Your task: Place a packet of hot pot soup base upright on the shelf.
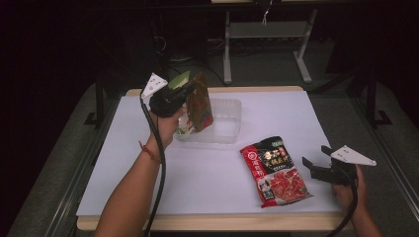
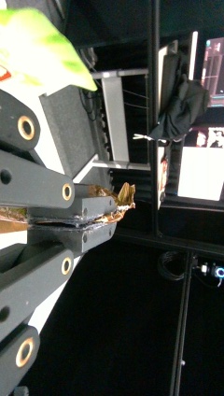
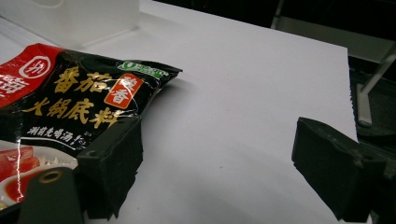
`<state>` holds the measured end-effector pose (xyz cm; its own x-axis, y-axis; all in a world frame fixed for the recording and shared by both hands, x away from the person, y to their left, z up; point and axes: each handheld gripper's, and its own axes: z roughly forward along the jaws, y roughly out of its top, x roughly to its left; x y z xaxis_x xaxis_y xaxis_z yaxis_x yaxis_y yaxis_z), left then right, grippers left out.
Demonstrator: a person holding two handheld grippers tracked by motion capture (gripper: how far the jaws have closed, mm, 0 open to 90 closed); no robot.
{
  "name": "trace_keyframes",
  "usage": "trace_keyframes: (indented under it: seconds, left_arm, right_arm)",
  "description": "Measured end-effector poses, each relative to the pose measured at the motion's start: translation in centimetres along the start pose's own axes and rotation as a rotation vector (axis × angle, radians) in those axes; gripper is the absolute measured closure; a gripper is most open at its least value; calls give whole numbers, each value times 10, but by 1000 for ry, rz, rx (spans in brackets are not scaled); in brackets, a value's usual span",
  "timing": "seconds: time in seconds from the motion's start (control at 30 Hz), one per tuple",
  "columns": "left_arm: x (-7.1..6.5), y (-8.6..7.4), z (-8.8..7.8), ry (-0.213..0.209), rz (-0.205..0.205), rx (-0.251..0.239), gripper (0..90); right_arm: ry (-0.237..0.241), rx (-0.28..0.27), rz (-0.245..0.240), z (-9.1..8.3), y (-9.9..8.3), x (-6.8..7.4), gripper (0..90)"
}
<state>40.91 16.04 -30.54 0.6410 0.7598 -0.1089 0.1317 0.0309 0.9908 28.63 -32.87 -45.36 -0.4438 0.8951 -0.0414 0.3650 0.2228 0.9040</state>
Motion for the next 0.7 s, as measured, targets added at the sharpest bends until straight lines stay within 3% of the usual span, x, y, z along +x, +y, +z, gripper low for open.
trace_keyframes:
  seconds: [0.13,0.27,0.43,0.7]
  left_arm:
    - [0,-7,11,27,3,9,883]
    - [1,-16,20,39,-20,19,882]
    - [1,-24,29,66,9,5,882]
    - [0,-42,37,46,8,31,878]
  right_arm:
    - [2,-2,1,0,0,0,158]
    - [5,-1,0,0,0,0,158]
    - [4,-1,-2,0,0,0,158]
    - [4,-3,0,0,0,0,158]
